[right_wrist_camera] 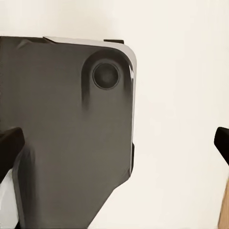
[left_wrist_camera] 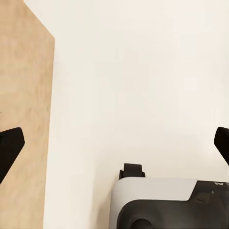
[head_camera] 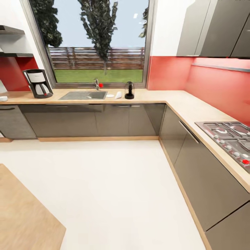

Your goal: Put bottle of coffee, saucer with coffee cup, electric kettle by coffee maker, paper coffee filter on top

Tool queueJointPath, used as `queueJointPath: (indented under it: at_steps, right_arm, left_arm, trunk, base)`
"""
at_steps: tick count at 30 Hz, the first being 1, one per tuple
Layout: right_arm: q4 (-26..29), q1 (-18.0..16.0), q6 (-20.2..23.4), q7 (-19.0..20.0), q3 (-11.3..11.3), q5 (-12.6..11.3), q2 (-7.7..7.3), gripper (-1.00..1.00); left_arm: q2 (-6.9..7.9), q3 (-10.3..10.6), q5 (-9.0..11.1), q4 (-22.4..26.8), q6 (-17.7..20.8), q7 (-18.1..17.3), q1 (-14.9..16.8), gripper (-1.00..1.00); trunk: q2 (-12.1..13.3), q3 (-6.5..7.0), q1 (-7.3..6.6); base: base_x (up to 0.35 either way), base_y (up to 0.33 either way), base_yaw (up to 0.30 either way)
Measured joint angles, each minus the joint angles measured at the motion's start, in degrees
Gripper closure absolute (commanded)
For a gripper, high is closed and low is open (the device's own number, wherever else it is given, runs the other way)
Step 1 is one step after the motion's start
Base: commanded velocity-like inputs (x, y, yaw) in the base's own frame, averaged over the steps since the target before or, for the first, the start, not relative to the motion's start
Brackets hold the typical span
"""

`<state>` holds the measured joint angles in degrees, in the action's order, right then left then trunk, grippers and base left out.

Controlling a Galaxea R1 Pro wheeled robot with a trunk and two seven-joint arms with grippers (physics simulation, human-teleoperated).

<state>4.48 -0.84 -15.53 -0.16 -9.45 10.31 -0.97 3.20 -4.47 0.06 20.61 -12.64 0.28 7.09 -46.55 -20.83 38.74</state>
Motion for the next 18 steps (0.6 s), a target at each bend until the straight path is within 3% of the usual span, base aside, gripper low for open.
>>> queueJointPath:
  at_steps: [18]
  right_arm:
    - [-0.02, 0.00, 0.00, 0.00, 0.00, 0.00, 0.00, -1.00]
  left_arm:
    - [0.07, -0.01, 0.05, 0.08, -0.07, 0.03, 0.00, -1.00]
  trunk:
    - [7.23, 3.24, -3.96]
  base:
    - [0.000, 0.000, 0.000]
